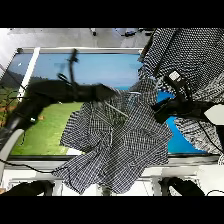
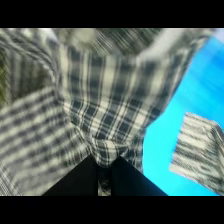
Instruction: Fold the clothes and pants, and hang the long-sleeved shirts on hangers.
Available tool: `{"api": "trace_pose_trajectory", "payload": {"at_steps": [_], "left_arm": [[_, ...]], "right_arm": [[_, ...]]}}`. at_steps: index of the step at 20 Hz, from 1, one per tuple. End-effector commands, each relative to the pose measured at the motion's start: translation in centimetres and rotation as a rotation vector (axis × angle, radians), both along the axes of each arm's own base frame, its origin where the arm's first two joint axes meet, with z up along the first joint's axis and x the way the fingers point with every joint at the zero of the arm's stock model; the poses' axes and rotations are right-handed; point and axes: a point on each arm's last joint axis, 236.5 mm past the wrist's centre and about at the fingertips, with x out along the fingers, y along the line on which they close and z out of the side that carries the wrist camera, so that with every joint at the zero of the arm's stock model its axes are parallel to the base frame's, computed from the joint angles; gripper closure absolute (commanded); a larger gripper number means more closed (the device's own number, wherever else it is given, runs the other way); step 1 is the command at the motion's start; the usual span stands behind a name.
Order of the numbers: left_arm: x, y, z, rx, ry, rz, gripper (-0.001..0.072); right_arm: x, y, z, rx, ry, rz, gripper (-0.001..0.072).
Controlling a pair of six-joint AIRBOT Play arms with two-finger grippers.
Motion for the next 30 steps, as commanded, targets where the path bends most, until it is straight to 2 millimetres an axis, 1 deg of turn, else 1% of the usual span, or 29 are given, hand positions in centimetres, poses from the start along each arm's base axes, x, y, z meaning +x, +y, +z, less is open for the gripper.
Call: {"api": "trace_pose_trajectory", "payload": {"at_steps": [1,3,5,7,9,10,11,12,14,16,18,19,20,21,22,23,24,25,26,27,28,30], "left_arm": [[-4.0,-4.9,-4.3,0.107,-0.001,-0.104,0.0672],[-5.4,-7.2,-6.9,0.134,0.057,-0.134,0.0673],[-6.6,-8.5,-9.5,0.167,0.122,-0.162,0.0672],[-7.6,-9.6,-11.2,0.185,0.156,-0.183,0.0673],[-8.1,-10.2,-11.8,0.178,0.190,-0.193,0.0672],[-7.8,-9.9,-11.7,0.181,0.184,-0.192,0.0672],[-7.1,-9.1,-11.4,0.186,0.167,-0.191,0.0672],[-5.8,-7.7,-11.0,0.197,0.146,-0.171,0.0672],[-2.1,-4.2,-10.2,0.231,0.088,-0.087,0.0672],[2.1,0.5,-9.9,0.281,0.061,0.033,0.0672],[6.0,6.2,-9.7,0.333,0.049,0.161,0.0672],[7.6,8.8,-9.2,0.334,0.059,0.226,0.0672],[9.0,11.3,-8.3,0.316,0.072,0.299,0.0673],[10.0,13.5,-7.3,0.303,0.067,0.357,0.0672],[10.4,15.0,-5.9,0.267,0.075,0.398,0.0672],[10.2,15.5,-4.1,0.206,0.087,0.408,0.0672],[9.4,15.1,-2.2,0.141,0.081,0.388,0.0672],[8.5,14.2,-0.5,0.091,0.060,0.353,0.0672],[7.4,12.9,0.9,0.050,0.044,0.311,0.0672],[6.6,11.7,1.6,0.029,0.038,0.282,0.0672],[5.8,10.3,1.8,0.022,0.034,0.253,0.0672],[4.4,7.2,2.0,0.000,0.033,0.200,0.0672]], "right_arm": [[0.2,1.6,1.3,0.096,-0.018,0.004,0.0677],[0.7,1.8,1.8,0.113,-0.039,-0.005,0.0677],[1.6,1.4,2.4,0.131,-0.071,-0.050,0.0677],[2.8,0.9,3.3,0.141,-0.122,-0.089,0.0677],[3.7,0.7,4.3,0.156,-0.176,-0.111,0.0677],[3.9,0.4,4.3,0.147,-0.184,-0.114,0.0677],[3.8,0.0,3.9,0.111,-0.182,-0.113,0.0677],[3.6,-0.5,3.2,0.066,-0.172,-0.099,0.0677],[2.9,-1.0,2.2,0.009,-0.143,-0.076,0.0677],[2.7,-0.9,2.4,0.014,-0.144,-0.073,0.0677],[2.5,-0.6,3.3,0.036,-0.165,-0.072,0.0677],[2.3,-0.4,3.8,0.051,-0.176,-0.072,0.0677],[2.2,-0.2,4.4,0.069,-0.191,-0.073,0.0677],[2.2,-0.1,5.2,0.087,-0.216,-0.076,0.0677],[2.3,0.1,6.0,0.111,-0.242,-0.080,0.0677],[2.5,0.3,6.9,0.137,-0.271,-0.088,0.0677],[2.8,0.7,7.7,0.174,-0.294,-0.090,0.0677],[3.1,1.3,8.5,0.223,-0.311,-0.087,0.0677],[3.1,2.2,9.2,0.265,-0.326,-0.063,0.0677],[3.1,3.3,9.8,0.309,-0.333,-0.031,0.0677],[2.9,4.2,10.1,0.342,-0.333,0.000,0.0677],[2.6,5.9,9.9,0.355,-0.327,0.061,0.0677]]}}
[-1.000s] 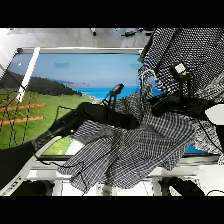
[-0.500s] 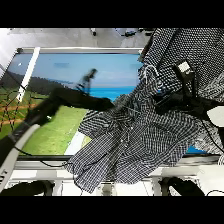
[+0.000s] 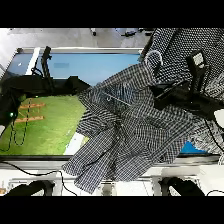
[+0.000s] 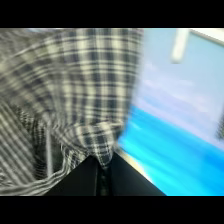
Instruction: Fold the clothes and pants, and hang the long-sleeved shirts on hangers.
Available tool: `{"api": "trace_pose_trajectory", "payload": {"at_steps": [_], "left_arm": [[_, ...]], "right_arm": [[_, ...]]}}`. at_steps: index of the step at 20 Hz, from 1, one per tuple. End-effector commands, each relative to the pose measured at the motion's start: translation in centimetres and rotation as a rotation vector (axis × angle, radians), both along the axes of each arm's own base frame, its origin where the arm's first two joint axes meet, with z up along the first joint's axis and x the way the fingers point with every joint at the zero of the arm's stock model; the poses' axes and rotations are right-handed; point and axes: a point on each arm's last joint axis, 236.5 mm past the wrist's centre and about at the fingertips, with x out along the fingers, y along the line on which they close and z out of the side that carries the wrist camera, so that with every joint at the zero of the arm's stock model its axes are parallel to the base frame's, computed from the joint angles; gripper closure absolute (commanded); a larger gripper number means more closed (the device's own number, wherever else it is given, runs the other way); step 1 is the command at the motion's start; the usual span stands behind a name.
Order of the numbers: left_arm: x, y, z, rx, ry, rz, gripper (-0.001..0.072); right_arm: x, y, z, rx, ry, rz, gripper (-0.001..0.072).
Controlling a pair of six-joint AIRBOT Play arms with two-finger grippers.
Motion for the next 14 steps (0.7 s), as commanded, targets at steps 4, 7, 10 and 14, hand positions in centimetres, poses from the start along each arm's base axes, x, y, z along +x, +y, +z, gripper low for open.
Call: {"api": "trace_pose_trajectory", "payload": {"at_steps": [4,7,10,14], "left_arm": [[-5.6,-9.8,1.4,-0.100,-0.019,-0.175,0.0672],[-9.1,-14.1,-1.1,-0.075,0.020,-0.288,0.0672],[-9.8,-14.7,-1.9,-0.052,-0.017,-0.337,0.0586],[-10.1,-11.3,1.1,-0.027,-0.203,-0.406,0.0201]], "right_arm": [[-0.7,5.6,0.0,0.046,-0.033,0.162,0.0677],[-0.1,6.1,0.6,0.014,-0.106,0.170,0.0677],[0.2,6.0,0.8,-0.046,-0.168,0.189,0.0677],[0.1,6.0,0.7,-0.127,-0.236,0.228,0.0677]]}}
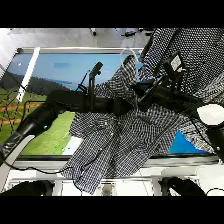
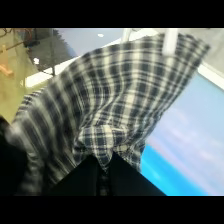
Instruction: Fold the clothes and pants, and hang the long-sleeved shirts on hangers.
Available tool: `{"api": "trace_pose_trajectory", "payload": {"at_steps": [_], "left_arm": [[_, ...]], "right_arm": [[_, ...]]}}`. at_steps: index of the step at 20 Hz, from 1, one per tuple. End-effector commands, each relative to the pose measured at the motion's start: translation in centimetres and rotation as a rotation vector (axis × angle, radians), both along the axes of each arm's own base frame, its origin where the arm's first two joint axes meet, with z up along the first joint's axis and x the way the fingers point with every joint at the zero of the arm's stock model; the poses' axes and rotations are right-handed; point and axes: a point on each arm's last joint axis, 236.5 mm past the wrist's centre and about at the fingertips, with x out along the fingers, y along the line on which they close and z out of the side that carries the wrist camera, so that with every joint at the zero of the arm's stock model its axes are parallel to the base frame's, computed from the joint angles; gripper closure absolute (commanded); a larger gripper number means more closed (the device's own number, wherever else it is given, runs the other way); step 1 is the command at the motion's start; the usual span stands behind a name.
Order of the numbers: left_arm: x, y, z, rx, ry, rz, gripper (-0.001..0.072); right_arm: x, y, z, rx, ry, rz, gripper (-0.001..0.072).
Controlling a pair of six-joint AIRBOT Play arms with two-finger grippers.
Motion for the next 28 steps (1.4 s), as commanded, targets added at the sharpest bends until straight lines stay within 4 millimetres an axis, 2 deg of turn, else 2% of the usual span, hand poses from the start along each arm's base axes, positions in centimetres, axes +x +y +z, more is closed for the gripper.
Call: {"api": "trace_pose_trajectory", "payload": {"at_steps": [1,4,5,7,9,11,14,18,22,25,26,28], "left_arm": [[-1.2,2.9,2.5,0.007,-0.201,-0.090,0.0201],[-1.4,8.0,5.6,0.042,-0.422,-0.093,0.0206],[-0.6,10.3,5.9,0.105,-0.511,-0.057,0.0206],[2.2,16.0,4.6,0.342,-0.658,0.044,0.0206],[4.3,21.2,2.6,0.566,-0.727,0.087,0.0206],[4.5,22.8,1.1,0.617,-0.734,0.029,0.0207],[4.6,22.8,-1.6,0.634,-0.700,-0.078,0.0206],[4.3,21.6,-4.9,0.604,-0.625,-0.211,0.0206],[3.5,18.4,-5.2,0.494,-0.633,-0.296,0.0206],[2.5,16.3,-5.9,0.474,-0.640,-0.363,0.0208],[2.2,15.7,-6.2,0.468,-0.637,-0.384,0.0247],[1.7,14.8,-6.7,0.459,-0.629,-0.416,0.0678]], "right_arm": [[0.0,0.1,0.1,-0.074,-0.080,0.034,0.0677],[-0.2,0.2,-0.1,-0.097,-0.092,0.054,0.0678],[-0.7,0.7,-0.3,-0.102,-0.091,0.088,0.0678],[-2.1,1.7,-0.5,-0.105,-0.087,0.163,0.0678],[-3.3,2.5,-0.7,-0.095,-0.071,0.225,0.0678],[-4.8,3.5,-0.5,-0.068,-0.057,0.294,0.0678],[-6.2,4.6,0.5,-0.015,-0.058,0.359,0.0678],[-7.4,5.1,0.6,0.002,-0.042,0.407,0.0678],[-8.0,5.3,0.8,0.009,-0.037,0.433,0.0677],[-8.4,5.7,1.4,0.037,-0.044,0.453,0.0677],[-8.5,5.7,1.6,0.049,-0.046,0.454,0.0677],[-8.4,5.7,1.5,0.042,-0.046,0.450,0.0676]]}}
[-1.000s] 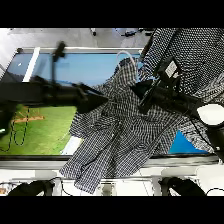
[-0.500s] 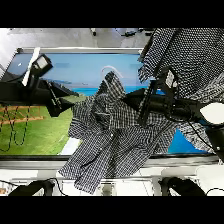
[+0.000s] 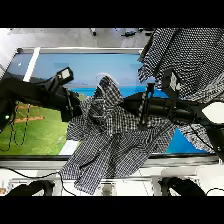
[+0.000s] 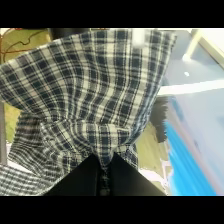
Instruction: Fold the clothes and pants, and hang the long-sleeved shirts on hangers.
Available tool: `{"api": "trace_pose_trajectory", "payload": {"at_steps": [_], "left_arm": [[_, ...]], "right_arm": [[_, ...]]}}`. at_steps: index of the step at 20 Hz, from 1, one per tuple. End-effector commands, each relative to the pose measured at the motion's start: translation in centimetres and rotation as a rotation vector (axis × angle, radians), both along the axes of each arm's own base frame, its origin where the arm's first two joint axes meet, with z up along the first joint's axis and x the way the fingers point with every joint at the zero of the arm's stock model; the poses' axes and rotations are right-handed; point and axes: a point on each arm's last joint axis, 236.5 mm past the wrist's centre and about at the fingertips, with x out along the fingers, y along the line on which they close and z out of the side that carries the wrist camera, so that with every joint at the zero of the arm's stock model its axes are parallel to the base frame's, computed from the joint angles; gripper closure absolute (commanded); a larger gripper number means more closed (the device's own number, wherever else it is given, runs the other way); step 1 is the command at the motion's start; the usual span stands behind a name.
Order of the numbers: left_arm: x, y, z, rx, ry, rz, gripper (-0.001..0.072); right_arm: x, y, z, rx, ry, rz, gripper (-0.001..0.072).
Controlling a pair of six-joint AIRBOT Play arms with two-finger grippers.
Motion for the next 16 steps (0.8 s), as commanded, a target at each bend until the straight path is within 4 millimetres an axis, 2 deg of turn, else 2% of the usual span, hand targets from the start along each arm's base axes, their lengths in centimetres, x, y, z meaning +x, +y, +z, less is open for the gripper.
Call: {"api": "trace_pose_trajectory", "payload": {"at_steps": [1,2,3,5,6,7,9,10,12,14,16], "left_arm": [[-0.4,-1.9,-0.6,-0.017,0.036,-0.021,0.0672],[0.2,-2.0,-0.5,-0.028,0.048,0.029,0.0672],[1.2,-1.9,-0.2,-0.045,0.063,0.100,0.0672],[3.1,-1.2,0.2,-0.078,0.105,0.236,0.0673],[3.7,-0.8,0.3,-0.090,0.127,0.285,0.0673],[4.0,-0.6,0.3,-0.099,0.142,0.318,0.0672],[4.7,-0.5,0.6,-0.119,0.160,0.373,0.0673],[5.1,-0.7,0.7,-0.133,0.162,0.398,0.0673],[6.0,-1.1,1.2,-0.159,0.144,0.434,0.0673],[6.5,-1.7,1.6,-0.178,0.114,0.443,0.0674],[6.6,-2.8,2.1,-0.194,0.089,0.436,0.0673]], "right_arm": [[-0.4,0.2,0.2,0.008,0.002,0.019,0.0675],[-0.1,0.0,0.0,-0.002,-0.003,0.004,0.0675],[0.8,-0.4,-0.3,-0.017,-0.005,-0.036,0.0624],[4.1,-2.3,-0.4,0.008,0.060,-0.218,0.0309],[5.7,-3.8,-0.4,0.034,0.104,-0.315,0.0258],[7.0,-5.4,-0.5,0.068,0.162,-0.396,0.0260],[8.2,-7.9,-0.5,0.184,0.337,-0.516,0.0258],[8.1,-8.6,-0.2,0.243,0.419,-0.545,0.0255],[6.5,-8.1,1.2,0.298,0.458,-0.498,0.0255],[4.1,-6.7,3.5,0.371,0.498,-0.406,0.0264],[1.3,-4.2,4.9,0.441,0.616,-0.258,0.0264]]}}
